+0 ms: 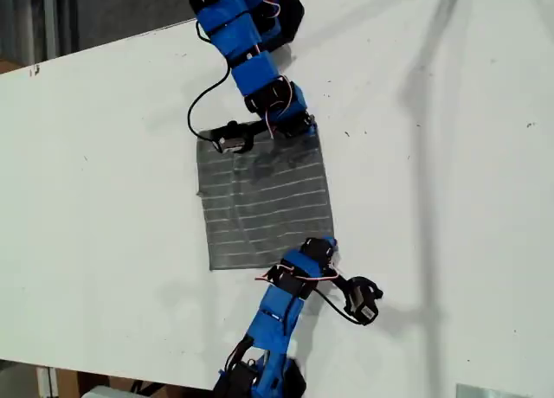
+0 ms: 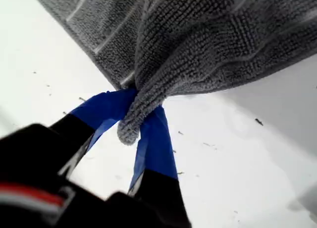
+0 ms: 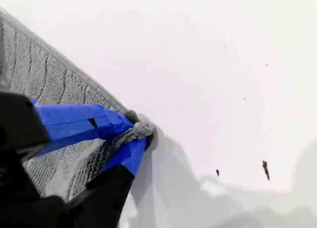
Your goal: Grasp corners of a square towel and fold twice.
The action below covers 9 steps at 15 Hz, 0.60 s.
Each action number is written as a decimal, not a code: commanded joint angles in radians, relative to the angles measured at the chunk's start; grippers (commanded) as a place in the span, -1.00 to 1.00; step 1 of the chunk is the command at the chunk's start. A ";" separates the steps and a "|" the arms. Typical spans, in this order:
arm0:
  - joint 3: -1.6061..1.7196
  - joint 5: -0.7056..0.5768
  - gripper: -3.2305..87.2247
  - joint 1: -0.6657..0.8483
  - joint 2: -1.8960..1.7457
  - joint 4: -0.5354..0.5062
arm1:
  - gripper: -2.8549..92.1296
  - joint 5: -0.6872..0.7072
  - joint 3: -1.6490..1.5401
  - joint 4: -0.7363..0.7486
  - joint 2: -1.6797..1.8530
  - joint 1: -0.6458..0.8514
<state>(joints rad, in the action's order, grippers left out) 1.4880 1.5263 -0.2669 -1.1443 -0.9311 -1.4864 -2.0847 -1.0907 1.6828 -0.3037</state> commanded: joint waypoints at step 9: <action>-0.255 -0.247 -0.93 0.084 -0.364 -0.425 | -0.94 0.253 0.416 -0.275 0.232 0.207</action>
<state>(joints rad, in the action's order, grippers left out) 1.1750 1.2870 -0.2408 -1.3729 -1.3530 -1.2701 -1.7181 -1.3576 1.8285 -0.1672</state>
